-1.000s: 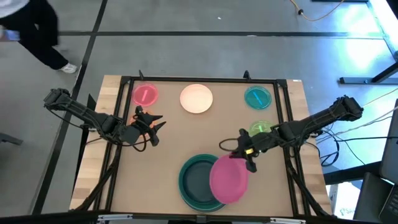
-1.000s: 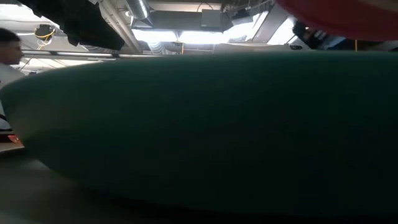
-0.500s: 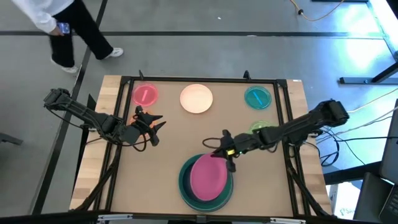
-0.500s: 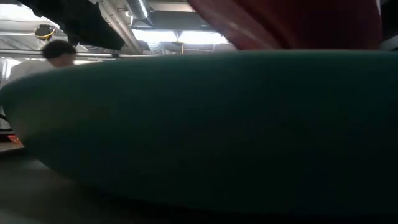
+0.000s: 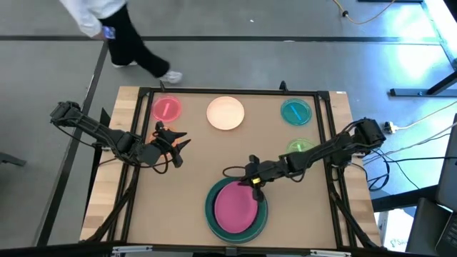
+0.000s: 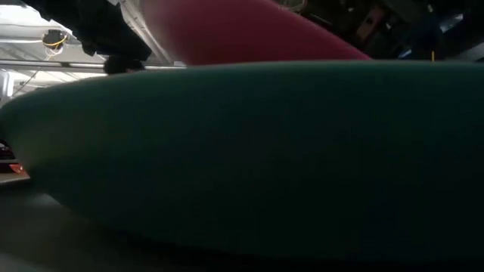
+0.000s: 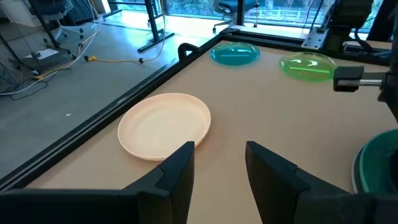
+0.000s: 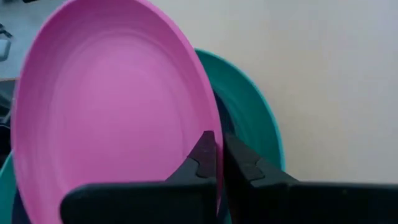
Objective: Stack plastic plates
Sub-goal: Stack the pink plate on top of the dark blue plate, then stack the light orange plate on top of the pink plate
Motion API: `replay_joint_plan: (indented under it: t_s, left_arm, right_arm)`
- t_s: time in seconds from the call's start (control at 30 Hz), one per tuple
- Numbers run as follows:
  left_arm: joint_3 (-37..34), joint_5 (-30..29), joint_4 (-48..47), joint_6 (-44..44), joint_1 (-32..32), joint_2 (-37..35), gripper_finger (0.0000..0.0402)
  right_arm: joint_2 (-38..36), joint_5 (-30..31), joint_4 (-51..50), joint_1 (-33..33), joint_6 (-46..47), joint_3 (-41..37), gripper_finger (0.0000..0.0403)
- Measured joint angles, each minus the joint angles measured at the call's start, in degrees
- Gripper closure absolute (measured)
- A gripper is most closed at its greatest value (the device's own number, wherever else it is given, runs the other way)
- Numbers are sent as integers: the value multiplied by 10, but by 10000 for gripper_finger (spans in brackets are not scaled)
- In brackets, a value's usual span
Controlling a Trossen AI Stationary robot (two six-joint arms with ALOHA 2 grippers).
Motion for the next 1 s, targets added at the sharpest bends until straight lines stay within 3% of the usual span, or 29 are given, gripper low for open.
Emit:
replay_joint_plan:
  t_s: [0.13,0.53,0.73,0.83,1.0]
  left_arm:
    - [0,0,0,0,0,0,265]
    - [0,0,0,0,0,0,265]
    - [0,-1,9,4,3,25,265]
    - [0,7,28,27,16,51,265]
    - [0,77,82,73,57,100,265]
  right_arm:
    - [11,-20,2,0,2,0,387]
    - [2,-14,-14,-19,-39,0,272]
    - [-21,-11,-104,-40,-81,32,265]
    - [-36,20,-130,-45,-110,41,267]
    - [-43,78,-129,-45,-167,41,268]
